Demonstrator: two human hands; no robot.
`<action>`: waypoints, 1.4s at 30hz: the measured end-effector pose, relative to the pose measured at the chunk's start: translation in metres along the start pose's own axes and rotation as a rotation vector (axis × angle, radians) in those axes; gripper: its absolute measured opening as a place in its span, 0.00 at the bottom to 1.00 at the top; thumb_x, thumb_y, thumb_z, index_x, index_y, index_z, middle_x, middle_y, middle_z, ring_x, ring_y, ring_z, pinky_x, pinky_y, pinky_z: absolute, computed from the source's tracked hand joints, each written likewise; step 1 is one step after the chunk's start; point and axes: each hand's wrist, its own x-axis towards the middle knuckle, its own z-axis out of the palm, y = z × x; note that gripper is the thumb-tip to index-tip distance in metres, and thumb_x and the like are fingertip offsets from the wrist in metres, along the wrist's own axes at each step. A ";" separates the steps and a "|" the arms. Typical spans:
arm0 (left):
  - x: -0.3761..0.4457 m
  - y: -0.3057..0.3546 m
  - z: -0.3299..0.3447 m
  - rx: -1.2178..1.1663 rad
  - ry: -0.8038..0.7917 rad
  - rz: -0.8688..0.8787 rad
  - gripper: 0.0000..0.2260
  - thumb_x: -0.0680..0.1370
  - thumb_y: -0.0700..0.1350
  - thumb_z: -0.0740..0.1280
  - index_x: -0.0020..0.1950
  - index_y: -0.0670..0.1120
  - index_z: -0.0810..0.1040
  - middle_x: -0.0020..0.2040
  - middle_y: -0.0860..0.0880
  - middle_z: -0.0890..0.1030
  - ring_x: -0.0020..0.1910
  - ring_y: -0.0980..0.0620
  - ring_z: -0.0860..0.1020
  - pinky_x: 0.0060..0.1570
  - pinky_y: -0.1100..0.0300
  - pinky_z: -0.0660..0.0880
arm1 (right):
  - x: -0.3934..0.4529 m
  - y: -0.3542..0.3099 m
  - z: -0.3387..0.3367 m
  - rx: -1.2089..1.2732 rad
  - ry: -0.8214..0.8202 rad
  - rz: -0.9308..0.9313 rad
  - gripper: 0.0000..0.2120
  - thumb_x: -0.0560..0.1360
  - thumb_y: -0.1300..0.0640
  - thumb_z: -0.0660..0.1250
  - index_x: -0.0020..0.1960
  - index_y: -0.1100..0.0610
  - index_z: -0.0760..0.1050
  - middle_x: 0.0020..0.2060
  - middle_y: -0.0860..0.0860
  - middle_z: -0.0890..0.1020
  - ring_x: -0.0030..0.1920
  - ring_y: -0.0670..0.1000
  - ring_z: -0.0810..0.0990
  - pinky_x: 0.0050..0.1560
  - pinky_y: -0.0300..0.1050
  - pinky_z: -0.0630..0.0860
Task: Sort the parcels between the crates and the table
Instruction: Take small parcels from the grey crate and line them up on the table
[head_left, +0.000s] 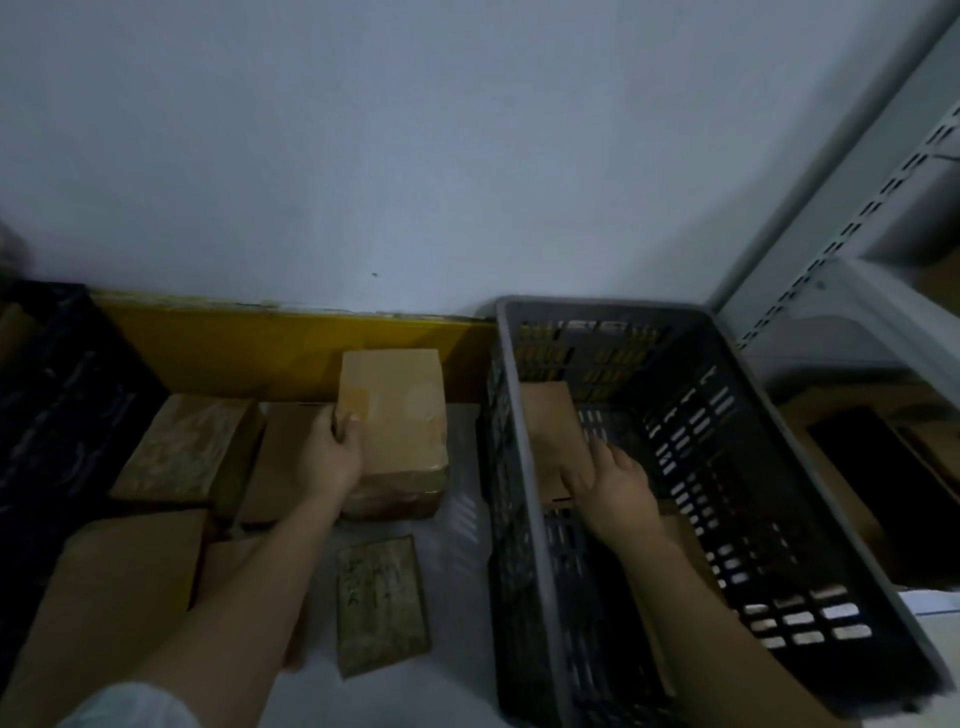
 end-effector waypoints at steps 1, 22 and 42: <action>0.000 0.002 0.000 0.007 0.016 -0.007 0.24 0.87 0.56 0.62 0.81 0.46 0.69 0.75 0.42 0.76 0.71 0.36 0.75 0.63 0.45 0.74 | 0.002 0.004 0.003 -0.008 -0.050 0.031 0.36 0.84 0.38 0.64 0.84 0.58 0.62 0.77 0.62 0.74 0.75 0.65 0.71 0.75 0.56 0.67; -0.132 0.130 0.065 0.175 0.088 0.504 0.23 0.87 0.52 0.62 0.82 0.51 0.66 0.82 0.50 0.66 0.81 0.50 0.63 0.80 0.48 0.62 | 0.050 0.028 -0.010 0.404 -0.240 0.184 0.20 0.84 0.50 0.68 0.74 0.55 0.78 0.66 0.56 0.84 0.63 0.59 0.83 0.53 0.43 0.75; -0.180 0.183 0.118 -0.404 -0.269 0.055 0.20 0.88 0.50 0.63 0.80 0.51 0.70 0.68 0.51 0.78 0.64 0.47 0.80 0.55 0.48 0.86 | 0.037 0.118 -0.072 0.291 -0.144 -0.111 0.23 0.87 0.48 0.64 0.80 0.53 0.72 0.70 0.55 0.81 0.70 0.59 0.79 0.71 0.50 0.76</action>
